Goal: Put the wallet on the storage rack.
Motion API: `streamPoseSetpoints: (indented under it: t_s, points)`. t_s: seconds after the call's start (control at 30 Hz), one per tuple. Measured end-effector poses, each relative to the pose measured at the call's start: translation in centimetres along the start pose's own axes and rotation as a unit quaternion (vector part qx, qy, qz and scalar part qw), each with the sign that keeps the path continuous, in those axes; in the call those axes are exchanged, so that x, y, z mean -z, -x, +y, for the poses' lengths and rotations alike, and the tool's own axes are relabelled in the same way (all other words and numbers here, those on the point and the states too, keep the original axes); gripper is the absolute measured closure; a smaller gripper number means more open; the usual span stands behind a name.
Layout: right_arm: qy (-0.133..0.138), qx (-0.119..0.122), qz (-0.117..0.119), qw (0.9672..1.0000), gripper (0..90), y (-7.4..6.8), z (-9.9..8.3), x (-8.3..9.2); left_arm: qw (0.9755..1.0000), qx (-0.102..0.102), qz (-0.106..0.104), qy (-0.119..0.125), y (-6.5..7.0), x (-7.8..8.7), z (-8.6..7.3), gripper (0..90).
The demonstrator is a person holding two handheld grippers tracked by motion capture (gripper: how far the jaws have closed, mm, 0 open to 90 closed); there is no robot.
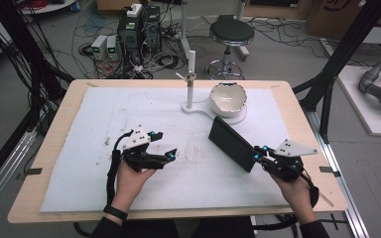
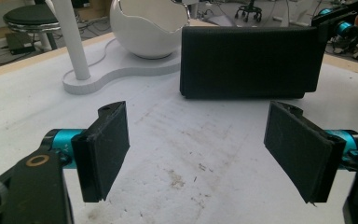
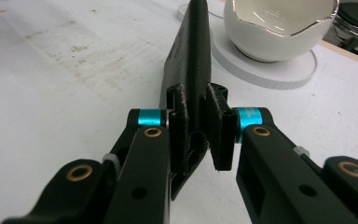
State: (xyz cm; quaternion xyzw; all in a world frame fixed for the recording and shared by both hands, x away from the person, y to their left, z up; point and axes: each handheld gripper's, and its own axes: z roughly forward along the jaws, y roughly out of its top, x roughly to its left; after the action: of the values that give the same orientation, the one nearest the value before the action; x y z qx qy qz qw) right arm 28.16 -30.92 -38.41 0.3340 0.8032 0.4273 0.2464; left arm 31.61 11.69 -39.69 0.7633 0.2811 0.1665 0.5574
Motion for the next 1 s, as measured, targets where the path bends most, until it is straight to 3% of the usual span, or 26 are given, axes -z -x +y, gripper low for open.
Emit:
streamPoseSetpoints:
  t_s: [0.17,0.37,0.57,0.8,1.0]
  points:
    - [0.004,-0.003,0.021,0.9998,77.0,-0.2,-0.1,-0.2,1.0,0.001,0.0,0.002,0.0,-0.1,0.0,22.1]
    - [-0.005,-0.026,0.027,0.9993,60.3,0.1,-0.2,-0.8,1.0,0.001,-0.001,0.0,0.0,-0.1,0.0,22.1]
    - [-0.015,-0.044,0.029,0.9985,49.5,0.1,-0.4,-1.4,1.0,0.0,0.0,-0.002,0.0,-0.1,0.0,22.1]
    - [-0.022,-0.057,0.029,0.9977,48.3,-0.1,-1.0,-1.8,1.0,0.001,-0.001,0.002,-0.1,-0.1,0.0,22.1]
    - [-0.043,-0.082,0.033,0.9951,50.2,0.1,-2.1,-3.0,1.0,0.002,0.0,0.004,-0.1,-0.3,-0.1,22.1]
